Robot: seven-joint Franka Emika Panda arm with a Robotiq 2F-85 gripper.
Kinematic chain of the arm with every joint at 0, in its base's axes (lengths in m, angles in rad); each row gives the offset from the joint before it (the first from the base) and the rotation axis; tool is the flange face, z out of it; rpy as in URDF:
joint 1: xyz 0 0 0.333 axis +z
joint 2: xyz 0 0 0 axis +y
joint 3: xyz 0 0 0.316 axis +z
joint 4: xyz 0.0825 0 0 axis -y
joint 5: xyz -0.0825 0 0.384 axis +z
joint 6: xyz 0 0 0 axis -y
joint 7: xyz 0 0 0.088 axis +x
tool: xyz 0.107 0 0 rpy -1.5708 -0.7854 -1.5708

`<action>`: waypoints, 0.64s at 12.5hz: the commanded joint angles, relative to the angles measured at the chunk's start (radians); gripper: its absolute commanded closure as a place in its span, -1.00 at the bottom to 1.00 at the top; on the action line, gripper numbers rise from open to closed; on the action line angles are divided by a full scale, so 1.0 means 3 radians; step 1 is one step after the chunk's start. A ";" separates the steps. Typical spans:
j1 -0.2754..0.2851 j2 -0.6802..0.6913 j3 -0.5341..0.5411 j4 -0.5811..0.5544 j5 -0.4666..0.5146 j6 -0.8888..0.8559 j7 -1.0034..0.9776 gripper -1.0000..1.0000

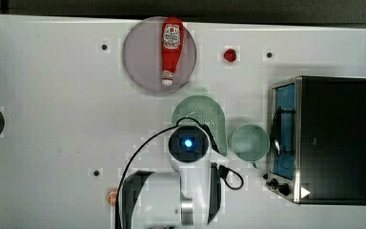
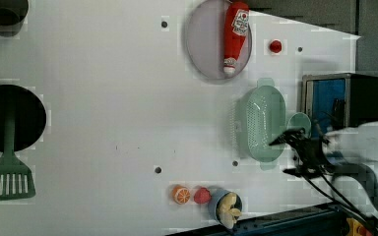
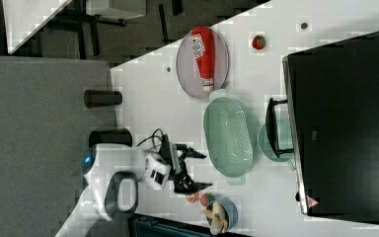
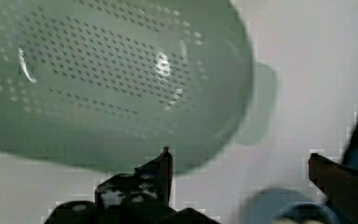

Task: Drag strainer right to left.

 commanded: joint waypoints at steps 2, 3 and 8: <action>-0.0036 0.0312 0.0026 0.0132 0.0041 0.0713 0.0489 -1.00; -0.0036 0.0487 0.0027 0.0144 0.0042 0.0919 0.0536 -1.00; 0.0009 0.1101 0.0052 0.0141 0.0045 0.1669 0.1218 -1.00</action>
